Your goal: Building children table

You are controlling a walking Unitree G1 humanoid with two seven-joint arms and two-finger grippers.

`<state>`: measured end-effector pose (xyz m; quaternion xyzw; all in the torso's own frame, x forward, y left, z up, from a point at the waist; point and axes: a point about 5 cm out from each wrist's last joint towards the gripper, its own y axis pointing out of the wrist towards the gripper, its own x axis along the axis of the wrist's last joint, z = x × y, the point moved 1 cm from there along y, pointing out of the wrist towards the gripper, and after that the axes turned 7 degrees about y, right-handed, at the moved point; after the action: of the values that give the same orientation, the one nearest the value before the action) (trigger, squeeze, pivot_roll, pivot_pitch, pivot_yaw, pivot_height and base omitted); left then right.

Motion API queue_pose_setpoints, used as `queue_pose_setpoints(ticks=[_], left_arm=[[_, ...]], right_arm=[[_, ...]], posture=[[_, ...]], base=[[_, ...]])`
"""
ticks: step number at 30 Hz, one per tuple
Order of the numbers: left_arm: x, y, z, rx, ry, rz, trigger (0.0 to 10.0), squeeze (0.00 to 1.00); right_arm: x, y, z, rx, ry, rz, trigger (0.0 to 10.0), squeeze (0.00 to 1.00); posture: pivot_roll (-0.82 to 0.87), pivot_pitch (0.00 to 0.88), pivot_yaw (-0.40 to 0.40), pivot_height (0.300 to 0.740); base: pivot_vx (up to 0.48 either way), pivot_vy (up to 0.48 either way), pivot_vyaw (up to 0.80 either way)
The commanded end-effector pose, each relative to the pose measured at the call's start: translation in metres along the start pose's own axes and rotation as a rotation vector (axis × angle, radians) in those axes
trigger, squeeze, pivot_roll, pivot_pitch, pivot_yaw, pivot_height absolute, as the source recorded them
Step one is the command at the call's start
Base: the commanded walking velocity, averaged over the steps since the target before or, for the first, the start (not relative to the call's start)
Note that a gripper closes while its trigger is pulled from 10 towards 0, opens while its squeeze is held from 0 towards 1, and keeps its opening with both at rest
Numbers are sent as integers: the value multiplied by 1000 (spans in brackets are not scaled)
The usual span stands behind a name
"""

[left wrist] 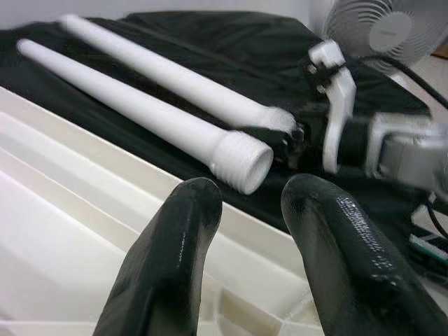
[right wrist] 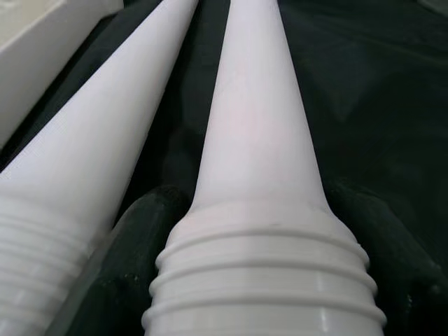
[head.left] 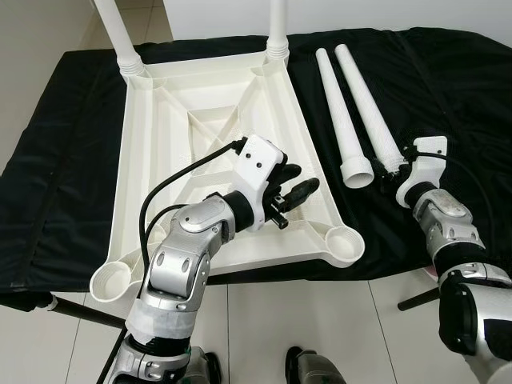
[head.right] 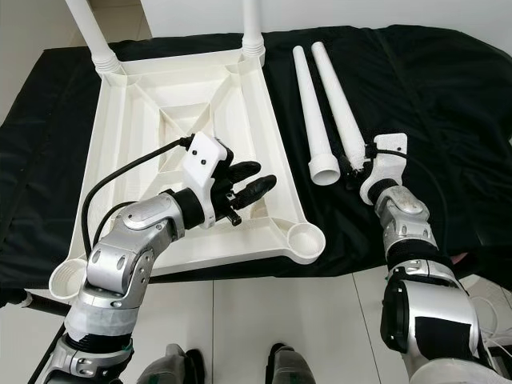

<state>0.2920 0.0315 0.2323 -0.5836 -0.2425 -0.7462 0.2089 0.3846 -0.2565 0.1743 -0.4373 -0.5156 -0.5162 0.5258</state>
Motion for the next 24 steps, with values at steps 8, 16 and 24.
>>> queue_pose_setpoints(ticks=[8,16,24], left_arm=[[2,1,9,104,2,-24,10000,0],[5,5,17,111,0,-65,10000,0],[4,4,25,97,6,-83,10000,0]], right_arm=[[0,-6,13,-30,73,-156,10000,0],[8,-10,28,-40,120,-293,10000,0],[16,-21,38,-9,142,-405,10000,0]], posture=[[-47,77,3,740],[-62,38,1,740],[-73,10,5,740]], base=[[0,0,0],[0,0,0],[0,0,0]])
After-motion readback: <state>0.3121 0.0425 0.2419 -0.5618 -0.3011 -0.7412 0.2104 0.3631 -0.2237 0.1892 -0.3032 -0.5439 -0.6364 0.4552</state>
